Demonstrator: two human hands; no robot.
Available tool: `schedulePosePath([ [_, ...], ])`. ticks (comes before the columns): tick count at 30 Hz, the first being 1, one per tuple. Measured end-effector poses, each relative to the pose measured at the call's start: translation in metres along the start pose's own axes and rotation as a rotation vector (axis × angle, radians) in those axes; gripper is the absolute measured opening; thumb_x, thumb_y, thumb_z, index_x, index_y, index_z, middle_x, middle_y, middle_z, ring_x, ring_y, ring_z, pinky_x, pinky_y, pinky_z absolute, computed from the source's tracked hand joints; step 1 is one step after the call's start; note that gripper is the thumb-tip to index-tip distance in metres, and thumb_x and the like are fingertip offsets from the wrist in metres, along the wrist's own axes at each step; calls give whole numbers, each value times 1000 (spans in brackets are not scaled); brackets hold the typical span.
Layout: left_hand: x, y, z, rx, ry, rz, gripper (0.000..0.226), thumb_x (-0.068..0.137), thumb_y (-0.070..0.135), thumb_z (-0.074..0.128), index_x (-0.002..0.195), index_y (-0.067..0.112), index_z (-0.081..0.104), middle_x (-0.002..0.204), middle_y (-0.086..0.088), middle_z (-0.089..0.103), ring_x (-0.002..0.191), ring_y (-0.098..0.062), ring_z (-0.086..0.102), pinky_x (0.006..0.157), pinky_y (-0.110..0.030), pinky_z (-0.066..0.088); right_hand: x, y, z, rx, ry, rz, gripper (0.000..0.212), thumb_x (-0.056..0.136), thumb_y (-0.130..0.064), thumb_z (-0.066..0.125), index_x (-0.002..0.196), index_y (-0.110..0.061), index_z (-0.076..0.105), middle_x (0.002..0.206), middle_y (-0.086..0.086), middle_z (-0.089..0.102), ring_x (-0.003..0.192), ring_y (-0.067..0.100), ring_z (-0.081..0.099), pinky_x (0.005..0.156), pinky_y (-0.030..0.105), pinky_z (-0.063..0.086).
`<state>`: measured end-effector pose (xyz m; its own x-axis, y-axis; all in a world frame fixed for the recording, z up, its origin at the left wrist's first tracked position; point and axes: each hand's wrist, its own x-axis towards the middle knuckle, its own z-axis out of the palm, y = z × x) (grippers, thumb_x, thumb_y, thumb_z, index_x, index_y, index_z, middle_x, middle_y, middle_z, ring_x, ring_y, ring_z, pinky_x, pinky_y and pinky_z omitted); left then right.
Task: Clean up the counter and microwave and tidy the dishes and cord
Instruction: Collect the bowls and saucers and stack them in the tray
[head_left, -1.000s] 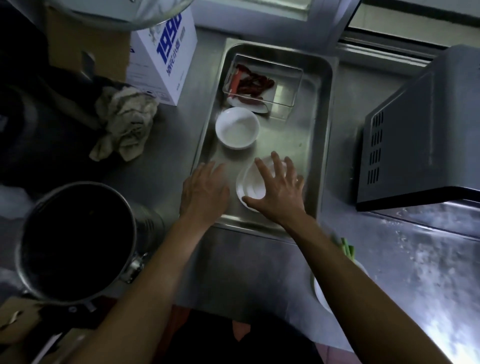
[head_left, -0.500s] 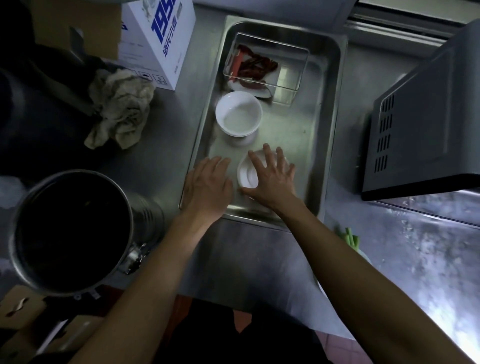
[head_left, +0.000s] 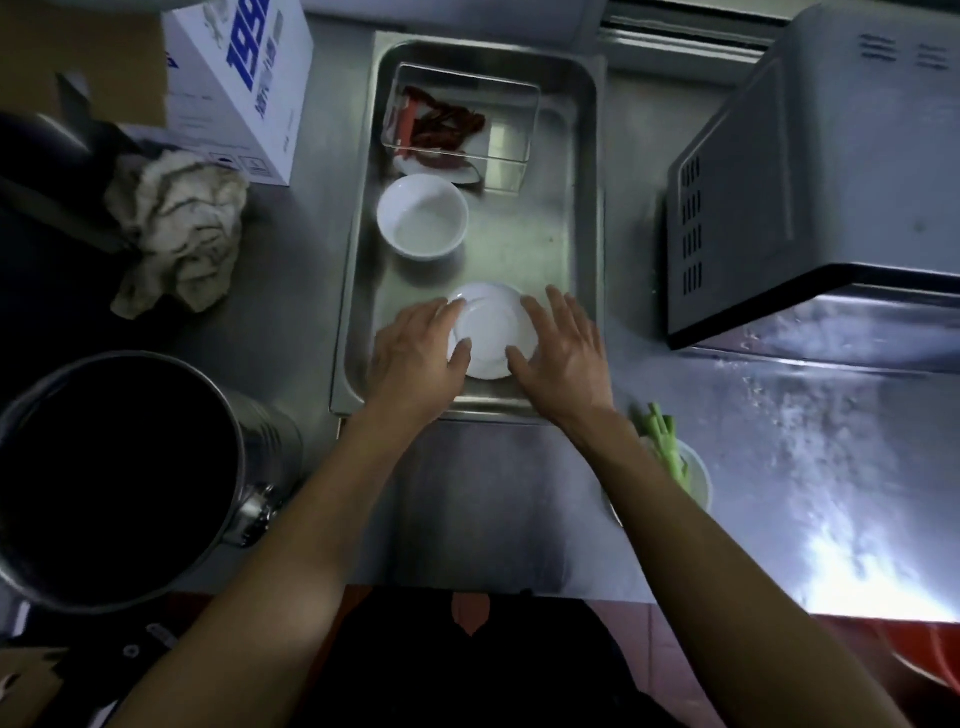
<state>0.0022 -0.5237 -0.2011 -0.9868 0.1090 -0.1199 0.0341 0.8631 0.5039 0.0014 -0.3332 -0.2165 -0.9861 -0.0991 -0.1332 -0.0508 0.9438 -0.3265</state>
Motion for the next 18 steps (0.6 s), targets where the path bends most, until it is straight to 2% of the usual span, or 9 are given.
schedulePosePath([
  [3, 2, 25, 3, 9, -19, 90, 50, 94, 28, 61, 141, 15, 52, 141, -8, 55, 130, -31, 48, 104, -50, 42, -33, 18, -15, 1, 88, 65, 63, 92, -38, 59, 149, -20, 39, 160, 13, 30, 147, 34, 26, 115, 51, 29],
  [8, -3, 73, 19, 50, -64, 320, 46, 91, 24, 63, 134, 12, 56, 131, -10, 62, 121, -34, 55, 94, -51, 48, -79, 52, -29, 23, 131, 223, 61, 91, -39, 59, 147, -21, 42, 157, 12, 34, 144, 34, 31, 111, 50, 34],
  [12, -17, 109, 44, 75, -136, 457, 47, 91, 29, 59, 135, 15, 55, 128, -7, 62, 119, -31, 56, 90, -49, 50, -116, 84, -37, 79, 220, 300, 53, 86, -33, 59, 136, -17, 54, 139, 9, 54, 125, 36, 50, 99, 50, 43],
  [15, -31, 132, 69, 127, -168, 538, 46, 90, 30, 59, 133, 15, 56, 126, -7, 62, 115, -32, 57, 87, -48, 51, -146, 107, -37, 105, 262, 337, 43, 84, -25, 64, 125, -16, 61, 126, 10, 62, 111, 38, 56, 89, 47, 44],
  [18, -50, 148, 93, 155, -201, 575, 46, 88, 30, 59, 131, 14, 57, 123, -7, 62, 112, -31, 57, 85, -48, 51, -169, 129, -26, 94, 206, 372, 39, 87, -27, 63, 125, -19, 61, 124, 6, 63, 107, 36, 57, 84, 43, 45],
])
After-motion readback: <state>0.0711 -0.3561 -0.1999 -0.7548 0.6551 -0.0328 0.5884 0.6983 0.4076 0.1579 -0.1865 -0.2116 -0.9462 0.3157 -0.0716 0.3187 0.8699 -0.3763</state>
